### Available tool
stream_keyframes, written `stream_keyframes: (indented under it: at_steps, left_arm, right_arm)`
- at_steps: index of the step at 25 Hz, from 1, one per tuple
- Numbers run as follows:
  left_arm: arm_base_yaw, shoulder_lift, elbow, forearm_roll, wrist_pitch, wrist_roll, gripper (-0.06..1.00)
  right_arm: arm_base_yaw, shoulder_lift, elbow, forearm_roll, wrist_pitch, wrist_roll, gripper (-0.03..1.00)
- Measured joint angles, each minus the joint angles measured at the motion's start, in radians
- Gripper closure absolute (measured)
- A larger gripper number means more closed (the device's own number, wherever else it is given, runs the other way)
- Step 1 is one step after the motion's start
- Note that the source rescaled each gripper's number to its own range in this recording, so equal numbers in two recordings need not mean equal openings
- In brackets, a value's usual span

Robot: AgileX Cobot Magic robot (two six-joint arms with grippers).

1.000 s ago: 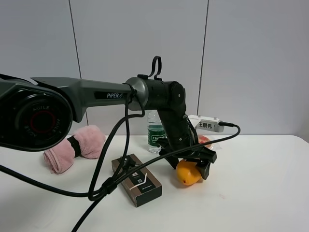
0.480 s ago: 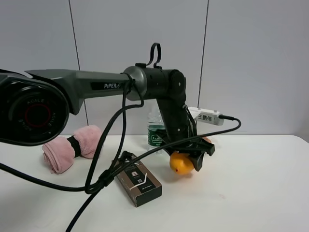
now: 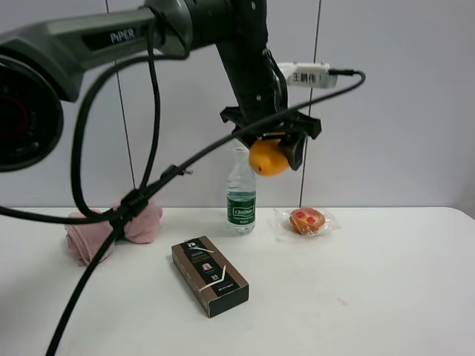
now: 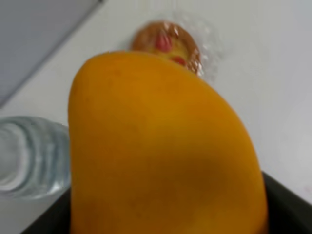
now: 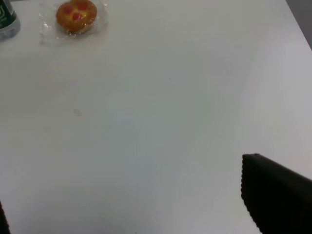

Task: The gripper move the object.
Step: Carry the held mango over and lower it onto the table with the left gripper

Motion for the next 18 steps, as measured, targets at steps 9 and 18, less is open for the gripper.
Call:
stream_keyframes:
  at_steps: [9, 18]
  left_arm:
    - [0.177, -0.261, 0.318, -0.046, 0.002, 0.032, 0.78]
    - [0.215, -0.528, 0.756, -0.008, 0.003, 0.209, 0.78]
  right_arm:
    - [0.0, 0.0, 0.0, 0.0, 0.0, 0.0, -0.03]
    - [0.0, 0.0, 0.0, 0.0, 0.0, 0.0, -0.03]
